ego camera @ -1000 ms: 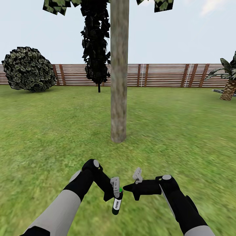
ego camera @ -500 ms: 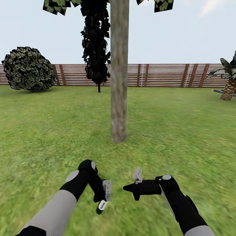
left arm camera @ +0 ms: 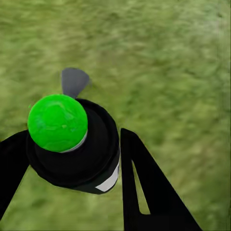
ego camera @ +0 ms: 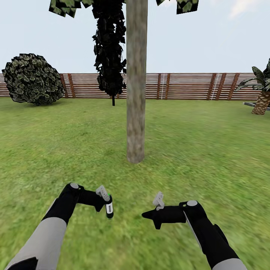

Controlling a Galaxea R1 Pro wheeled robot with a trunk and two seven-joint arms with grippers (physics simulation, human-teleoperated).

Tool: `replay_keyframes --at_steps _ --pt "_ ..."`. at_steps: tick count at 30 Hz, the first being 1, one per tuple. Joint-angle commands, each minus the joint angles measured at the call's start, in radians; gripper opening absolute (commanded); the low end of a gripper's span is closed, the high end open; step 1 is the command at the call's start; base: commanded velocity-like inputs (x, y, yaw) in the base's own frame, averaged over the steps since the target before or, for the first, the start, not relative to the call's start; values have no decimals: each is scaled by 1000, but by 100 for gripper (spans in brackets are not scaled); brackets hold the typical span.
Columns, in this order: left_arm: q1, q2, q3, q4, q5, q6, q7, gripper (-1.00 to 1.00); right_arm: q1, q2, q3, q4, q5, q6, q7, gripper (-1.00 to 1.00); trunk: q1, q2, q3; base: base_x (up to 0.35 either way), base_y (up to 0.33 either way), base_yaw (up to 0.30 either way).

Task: In the garden, pick up the pesticide atomizer on the floor and spray pesticide onto both trees until each tree trunk is fully covered.

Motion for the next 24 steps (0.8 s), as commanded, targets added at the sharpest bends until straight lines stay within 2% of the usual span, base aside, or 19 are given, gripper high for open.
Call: replay_keyframes --at_steps 1,3,4,6,8,9,10,12,13,15,16,17,18,19,20,23,24 --pt "0 0 5 0 9 0 10 -100 1 -1 -2 1 -1 -2 -1 -100 0 0 0 0 0 0" --pt "0 -1 35 0 62 0 63 -100 3 -11 -27 6 -2 -12 -1 -100 0 0 0 0 0 0" --pt "0 -1 69 -1 120 1 113 -100 6 -41 -69 8 -2 -23 -1 -100 0 0 0 0 0 0" --pt "0 2 122 -1 199 2 194 -100 8 -93 -143 13 -3 -52 -1 -100 0 0 0 0 0 0" --pt "0 3 167 -2 245 2 291 -100 12 -133 -223 30 -2 -89 -5 -100 0 0 0 0 0 0" --pt "0 3 174 -2 252 2 316 -100 13 -140 -243 38 -2 -96 -5 -100 0 0 0 0 0 0" --pt "1 3 185 -2 261 2 369 -100 14 -150 -288 60 -1 -107 -6 -100 0 0 0 0 0 0" --pt "1 1 196 -2 272 3 472 -100 16 -160 -406 104 0 -119 -8 -100 0 0 0 0 0 0" --pt "1 -4 198 -1 278 3 523 -100 17 -162 -495 117 0 -123 -9 -100 0 0 0 0 0 0" --pt "1 -31 201 -1 284 4 614 -100 17 -165 -687 132 3 -132 -11 -100 0 0 0 0 0 0" --pt "1 -38 201 0 284 4 636 -100 17 -165 -730 134 4 -136 -11 -100 0 0 0 0 0 0" --pt "2 -62 201 0 286 4 703 -100 17 -165 -843 138 14 -155 -16 -100 0 0 0 0 0 0" --pt "3 -86 201 0 288 4 773 -100 17 -164 -930 140 40 -185 -38 100 0 0 0 0 0 0" --pt "3 -93 201 1 288 4 796 -100 17 -163 -952 141 52 -197 -51 100 0 0 0 0 0 0" --pt "4 -111 201 3 291 4 864 -100 17 -160 -1005 142 97 -238 -101 100 0 0 0 0 0 0" --pt "4 -130 201 17 309 4 948 -100 15 -158 -1050 145 155 -285 -187 100 0 0 0 0 0 0" --pt "4 -135 200 31 328 4 985 -100 15 -157 -1065 146 173 -299 -232 100 0 0 0 0 0 0"
